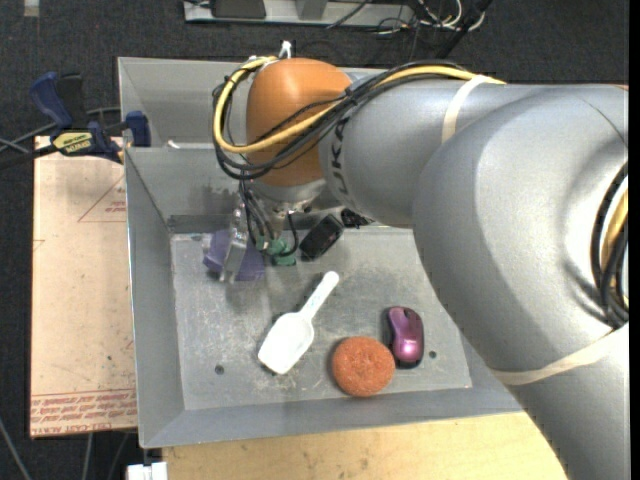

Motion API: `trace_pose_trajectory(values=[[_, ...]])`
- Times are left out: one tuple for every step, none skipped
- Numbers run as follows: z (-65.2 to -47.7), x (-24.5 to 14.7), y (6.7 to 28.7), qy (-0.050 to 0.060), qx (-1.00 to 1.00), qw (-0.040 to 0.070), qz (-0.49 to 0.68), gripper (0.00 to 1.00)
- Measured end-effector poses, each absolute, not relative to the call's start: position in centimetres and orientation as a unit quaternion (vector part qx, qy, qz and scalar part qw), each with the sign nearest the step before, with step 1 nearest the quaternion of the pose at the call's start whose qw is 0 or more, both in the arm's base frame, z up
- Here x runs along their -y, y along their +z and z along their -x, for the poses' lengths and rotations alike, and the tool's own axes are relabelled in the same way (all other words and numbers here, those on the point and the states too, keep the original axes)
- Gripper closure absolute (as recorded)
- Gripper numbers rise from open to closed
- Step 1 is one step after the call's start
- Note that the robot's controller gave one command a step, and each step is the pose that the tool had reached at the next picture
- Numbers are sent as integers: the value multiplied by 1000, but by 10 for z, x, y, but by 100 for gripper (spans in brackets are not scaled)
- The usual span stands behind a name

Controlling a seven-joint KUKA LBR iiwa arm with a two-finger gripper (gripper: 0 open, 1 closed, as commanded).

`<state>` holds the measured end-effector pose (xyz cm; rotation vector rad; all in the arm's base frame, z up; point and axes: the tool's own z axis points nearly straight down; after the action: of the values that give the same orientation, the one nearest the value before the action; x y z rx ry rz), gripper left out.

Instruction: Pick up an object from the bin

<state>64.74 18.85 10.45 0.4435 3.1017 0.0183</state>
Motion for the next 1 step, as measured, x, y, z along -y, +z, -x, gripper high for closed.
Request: trace_pose_trajectory(values=[[-647, -188, 120, 6, -990, 4, -142, 100]])
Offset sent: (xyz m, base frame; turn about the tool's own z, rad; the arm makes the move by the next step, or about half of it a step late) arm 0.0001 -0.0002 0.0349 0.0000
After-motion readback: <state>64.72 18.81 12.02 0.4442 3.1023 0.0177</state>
